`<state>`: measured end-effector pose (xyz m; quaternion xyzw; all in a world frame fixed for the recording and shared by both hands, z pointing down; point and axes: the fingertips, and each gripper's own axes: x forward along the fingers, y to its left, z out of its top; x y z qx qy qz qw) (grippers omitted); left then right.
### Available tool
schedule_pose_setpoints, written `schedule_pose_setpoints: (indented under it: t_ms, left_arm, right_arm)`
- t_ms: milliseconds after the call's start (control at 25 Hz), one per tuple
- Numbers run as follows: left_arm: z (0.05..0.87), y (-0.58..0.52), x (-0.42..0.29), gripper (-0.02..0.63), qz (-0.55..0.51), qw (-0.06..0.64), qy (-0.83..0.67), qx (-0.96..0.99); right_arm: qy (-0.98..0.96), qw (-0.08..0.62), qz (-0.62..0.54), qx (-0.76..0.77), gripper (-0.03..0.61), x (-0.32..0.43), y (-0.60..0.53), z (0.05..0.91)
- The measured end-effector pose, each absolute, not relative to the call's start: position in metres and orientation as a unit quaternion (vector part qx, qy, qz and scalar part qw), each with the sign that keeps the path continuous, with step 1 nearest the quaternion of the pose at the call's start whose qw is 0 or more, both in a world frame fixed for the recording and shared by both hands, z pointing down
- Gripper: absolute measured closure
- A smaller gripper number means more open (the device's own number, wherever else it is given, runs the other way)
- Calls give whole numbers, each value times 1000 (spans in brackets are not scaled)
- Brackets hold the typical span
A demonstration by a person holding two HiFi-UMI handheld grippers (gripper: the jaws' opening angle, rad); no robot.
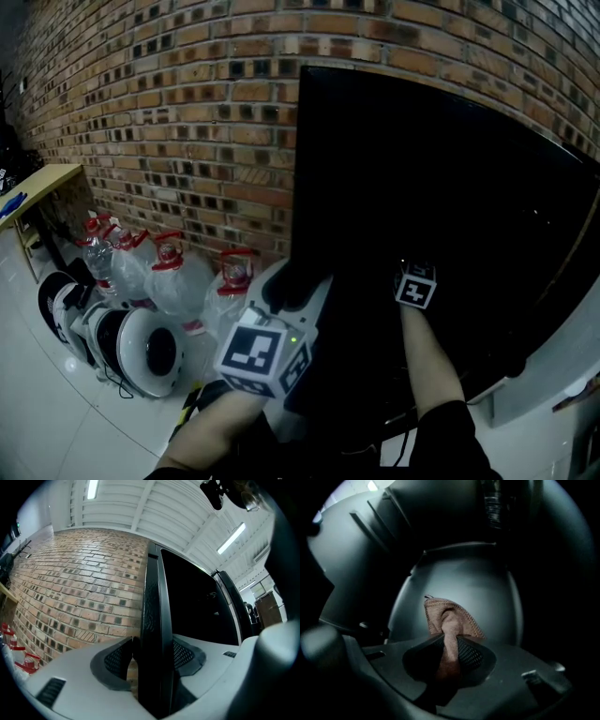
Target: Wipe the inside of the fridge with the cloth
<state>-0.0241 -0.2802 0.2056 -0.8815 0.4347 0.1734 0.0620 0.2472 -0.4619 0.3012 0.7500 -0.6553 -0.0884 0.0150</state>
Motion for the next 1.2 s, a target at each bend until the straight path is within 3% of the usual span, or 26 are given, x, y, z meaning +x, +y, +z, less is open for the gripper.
schedule_pose_setpoints:
  t_ms: [560, 960, 1200]
  left_arm:
    - [205, -279, -24, 391, 173, 63, 431, -883]
    - [207, -279, -22, 391, 171, 64, 428, -885]
    - [206, -278, -25, 390, 179, 65, 429, -883]
  right_arm:
    - [-604, 28, -83, 792, 505, 305, -449, 323]
    - [-544, 66, -91, 832, 506, 306, -443, 329]
    - [-712, 28, -62, 699, 506, 232, -455, 340]
